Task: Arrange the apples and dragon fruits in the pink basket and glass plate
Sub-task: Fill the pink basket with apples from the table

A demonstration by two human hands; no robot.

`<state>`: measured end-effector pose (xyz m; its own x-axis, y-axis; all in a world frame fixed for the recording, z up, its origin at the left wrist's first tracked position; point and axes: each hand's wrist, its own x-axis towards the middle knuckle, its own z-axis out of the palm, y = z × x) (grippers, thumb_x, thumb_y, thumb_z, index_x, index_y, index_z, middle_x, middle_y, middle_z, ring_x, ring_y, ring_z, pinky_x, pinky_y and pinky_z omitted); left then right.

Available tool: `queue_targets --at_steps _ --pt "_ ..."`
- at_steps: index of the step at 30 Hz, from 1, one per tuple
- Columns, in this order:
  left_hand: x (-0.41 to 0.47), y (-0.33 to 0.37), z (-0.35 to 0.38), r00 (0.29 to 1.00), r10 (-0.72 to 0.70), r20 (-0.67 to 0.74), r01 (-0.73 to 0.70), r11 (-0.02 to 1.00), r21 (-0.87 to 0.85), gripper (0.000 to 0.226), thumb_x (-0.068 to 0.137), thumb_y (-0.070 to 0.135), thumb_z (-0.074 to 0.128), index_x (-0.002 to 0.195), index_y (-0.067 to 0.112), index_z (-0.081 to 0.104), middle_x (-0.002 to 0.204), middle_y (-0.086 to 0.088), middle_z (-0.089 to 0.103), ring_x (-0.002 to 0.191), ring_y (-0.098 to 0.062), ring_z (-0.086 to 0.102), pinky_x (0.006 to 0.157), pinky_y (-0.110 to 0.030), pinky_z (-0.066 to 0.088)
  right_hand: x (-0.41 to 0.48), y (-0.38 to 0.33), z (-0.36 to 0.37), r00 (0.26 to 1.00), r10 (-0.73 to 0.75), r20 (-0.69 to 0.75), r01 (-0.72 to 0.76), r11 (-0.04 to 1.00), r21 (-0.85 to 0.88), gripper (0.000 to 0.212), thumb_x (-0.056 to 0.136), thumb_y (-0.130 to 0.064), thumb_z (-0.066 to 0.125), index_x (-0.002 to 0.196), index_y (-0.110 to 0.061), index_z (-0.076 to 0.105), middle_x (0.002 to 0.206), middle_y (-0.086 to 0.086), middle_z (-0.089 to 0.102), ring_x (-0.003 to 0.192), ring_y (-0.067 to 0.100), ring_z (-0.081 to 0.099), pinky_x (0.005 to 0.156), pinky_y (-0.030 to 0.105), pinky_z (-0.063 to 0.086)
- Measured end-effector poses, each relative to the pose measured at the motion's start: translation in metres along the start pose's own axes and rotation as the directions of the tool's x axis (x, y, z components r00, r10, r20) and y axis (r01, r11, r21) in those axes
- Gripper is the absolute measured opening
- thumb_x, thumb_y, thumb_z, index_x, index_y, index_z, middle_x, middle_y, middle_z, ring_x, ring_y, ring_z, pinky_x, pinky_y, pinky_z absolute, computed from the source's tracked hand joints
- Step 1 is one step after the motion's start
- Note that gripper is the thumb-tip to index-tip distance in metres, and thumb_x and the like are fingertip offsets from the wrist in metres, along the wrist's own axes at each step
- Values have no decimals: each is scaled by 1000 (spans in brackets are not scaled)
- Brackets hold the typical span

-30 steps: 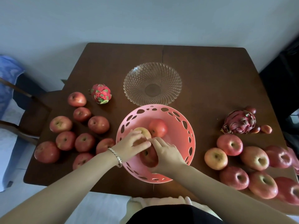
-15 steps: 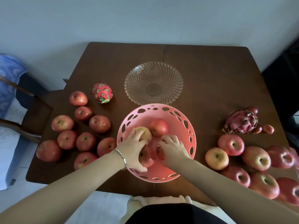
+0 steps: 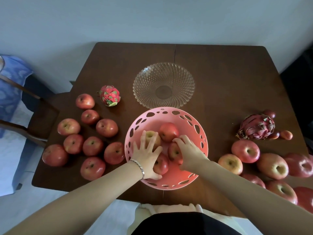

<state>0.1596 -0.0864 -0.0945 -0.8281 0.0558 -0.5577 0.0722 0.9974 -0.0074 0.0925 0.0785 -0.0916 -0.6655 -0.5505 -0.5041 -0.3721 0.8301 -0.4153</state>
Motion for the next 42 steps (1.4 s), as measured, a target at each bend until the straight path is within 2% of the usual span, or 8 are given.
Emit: queue_targets --at_steps 8,11,15,20,26,29,35,42 --pt "3 11 0 998 -59 32 62 993 -100 89 62 64 69 136 34 30 154 -8 -25 133 -50 -30 109 -66 8 12 4 -11 993 -92 73 107 966 -237 96 64 -19 81 142 -21 25 141 0 32 125 25 42 94 41 47" --pt "6 3 -4 998 -12 -54 -1 968 -250 91 63 67 65 140 36 26 155 -11 -9 140 -42 -21 114 -59 7 13 1 -22 1000 3 20 -3 1000 15 90 67 -40 78 140 -23 28 137 1 41 124 25 46 98 40 44" --pt "14 -10 -22 928 -315 -198 148 800 -581 64 83 44 58 138 26 34 146 -12 25 138 -29 24 112 -38 23 31 -7 -41 957 226 -183 -187 960 208 68 86 -45 56 141 -16 30 138 13 43 120 31 51 92 38 45" --pt "33 -15 -29 921 -378 97 361 730 -581 75 78 51 58 141 25 27 148 -13 24 137 -32 27 106 -44 34 59 -28 -36 952 298 -76 -297 955 18 81 79 -51 61 142 -15 25 139 16 40 122 34 49 87 40 46" --pt "29 -14 -22 905 -422 59 339 628 -701 73 82 44 59 143 21 25 149 -7 23 133 -27 36 98 -35 38 73 -26 -27 915 394 83 -393 827 401 70 72 -38 71 124 0 46 119 14 58 100 26 59 72 33 47" --pt "24 -14 -17 894 -447 1 298 593 -748 73 82 41 62 141 15 28 147 -5 29 131 -25 38 95 -33 39 67 -20 -28 922 382 57 -363 804 471 59 68 -32 77 112 -4 51 95 6 59 84 21 58 63 27 44" --pt "25 -8 -11 854 -515 -68 262 540 -800 62 77 41 68 128 16 42 136 -2 40 119 -24 49 89 -33 42 57 -29 -15 954 152 -258 -136 988 79 60 75 -23 72 123 -8 39 134 11 37 121 30 42 89 39 44" --pt "26 -3 -3 852 -479 -213 215 690 -692 67 79 38 67 134 15 36 140 -3 35 121 -26 48 85 -35 47 53 -22 -14 983 91 -159 -73 990 117 27 85 -23 60 104 -13 44 127 12 40 118 32 40 92 40 42"
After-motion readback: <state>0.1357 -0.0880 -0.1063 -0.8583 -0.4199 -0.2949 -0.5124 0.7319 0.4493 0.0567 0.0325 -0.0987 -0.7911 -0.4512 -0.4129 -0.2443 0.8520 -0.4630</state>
